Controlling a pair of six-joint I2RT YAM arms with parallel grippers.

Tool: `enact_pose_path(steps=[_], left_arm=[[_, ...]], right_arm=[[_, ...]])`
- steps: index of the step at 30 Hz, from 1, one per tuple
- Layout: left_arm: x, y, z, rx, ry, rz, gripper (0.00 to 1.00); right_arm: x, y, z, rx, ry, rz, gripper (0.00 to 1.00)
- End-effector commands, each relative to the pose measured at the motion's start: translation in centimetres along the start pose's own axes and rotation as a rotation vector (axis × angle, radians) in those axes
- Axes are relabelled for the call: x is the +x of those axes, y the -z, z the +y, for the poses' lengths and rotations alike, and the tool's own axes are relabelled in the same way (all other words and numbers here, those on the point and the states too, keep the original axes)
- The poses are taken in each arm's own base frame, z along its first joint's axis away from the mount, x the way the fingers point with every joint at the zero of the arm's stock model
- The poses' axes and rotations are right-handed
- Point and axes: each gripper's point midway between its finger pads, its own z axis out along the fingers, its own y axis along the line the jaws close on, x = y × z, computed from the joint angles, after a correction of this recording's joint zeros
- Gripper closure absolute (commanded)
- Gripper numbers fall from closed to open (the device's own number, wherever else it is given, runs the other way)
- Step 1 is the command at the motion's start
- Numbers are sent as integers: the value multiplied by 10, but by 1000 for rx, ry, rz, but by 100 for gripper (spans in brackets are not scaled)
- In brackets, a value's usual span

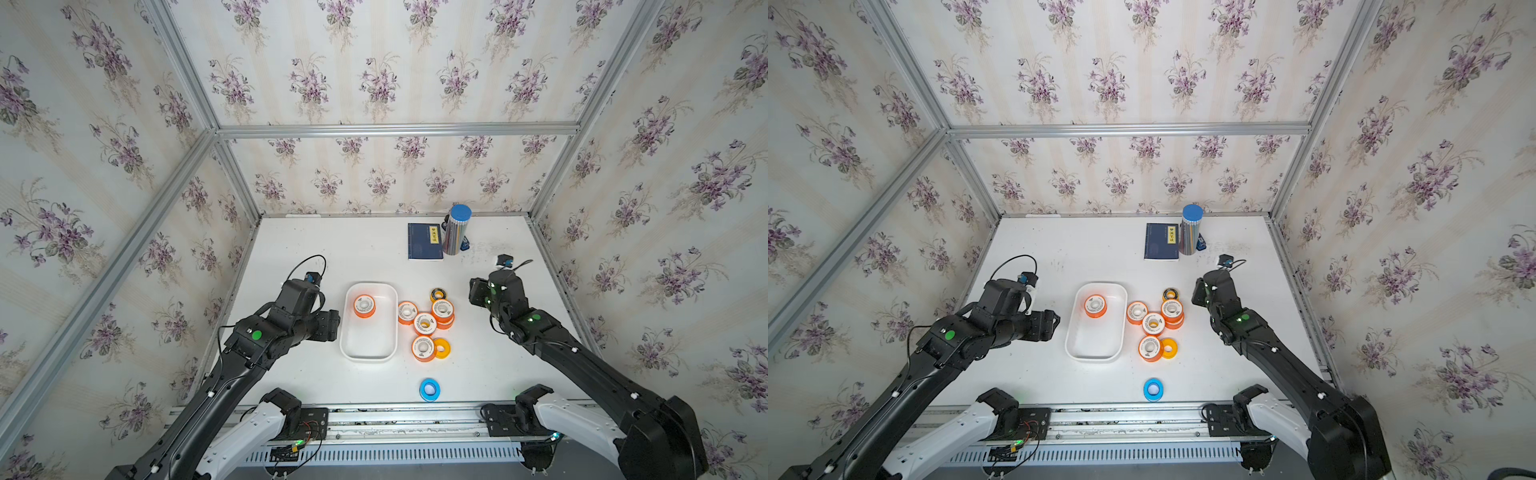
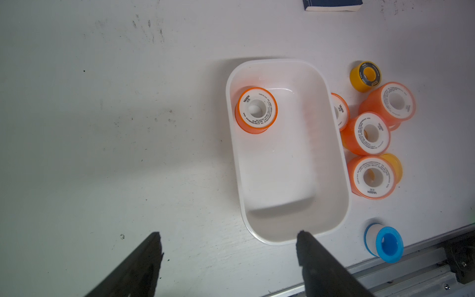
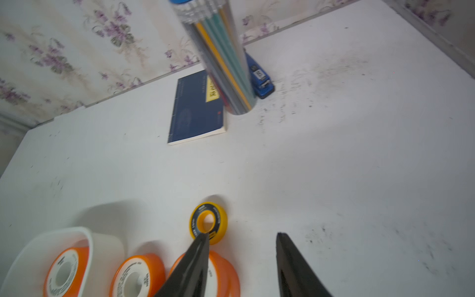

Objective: Put the sealing tape into the storage box
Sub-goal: Pick up the sealing tape at the center of the board.

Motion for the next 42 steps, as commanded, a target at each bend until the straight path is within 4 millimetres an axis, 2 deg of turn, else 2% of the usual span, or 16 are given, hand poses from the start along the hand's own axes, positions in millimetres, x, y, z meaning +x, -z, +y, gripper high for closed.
enact_pose_path(steps=[1,4,7,11,16,20,23,31,35,42], left_arm=[[-5,-1,-9,43,-19,-7,18],[-4,-4,-13,66,-22,4,18],[-4,-7,-22,108,-25,23,18],[-6,-15,-43,208,-20,57,19],[-12,-32,-72,241,-53,83,19],[-23,-47,-109,215,-150,96,19],[-28,-63,-145,202,-232,136,18],[-28,-130,-227,147,-438,272,9],[-32,-150,-252,147,-469,302,0],[-31,-184,-275,149,-490,349,0]], right_arm=[[-5,-1,-35,89,-106,-88,41],[2,-3,-68,181,-196,-111,35],[9,-5,-85,198,-269,-142,29],[15,-6,-94,197,-313,-165,28],[23,-5,-106,219,-364,-159,24],[23,-1,-107,204,-374,-181,23],[23,1,-108,202,-375,-187,22],[23,0,-107,203,-370,-178,21],[23,-1,-106,201,-368,-175,20],[23,-3,-105,201,-361,-164,19]])
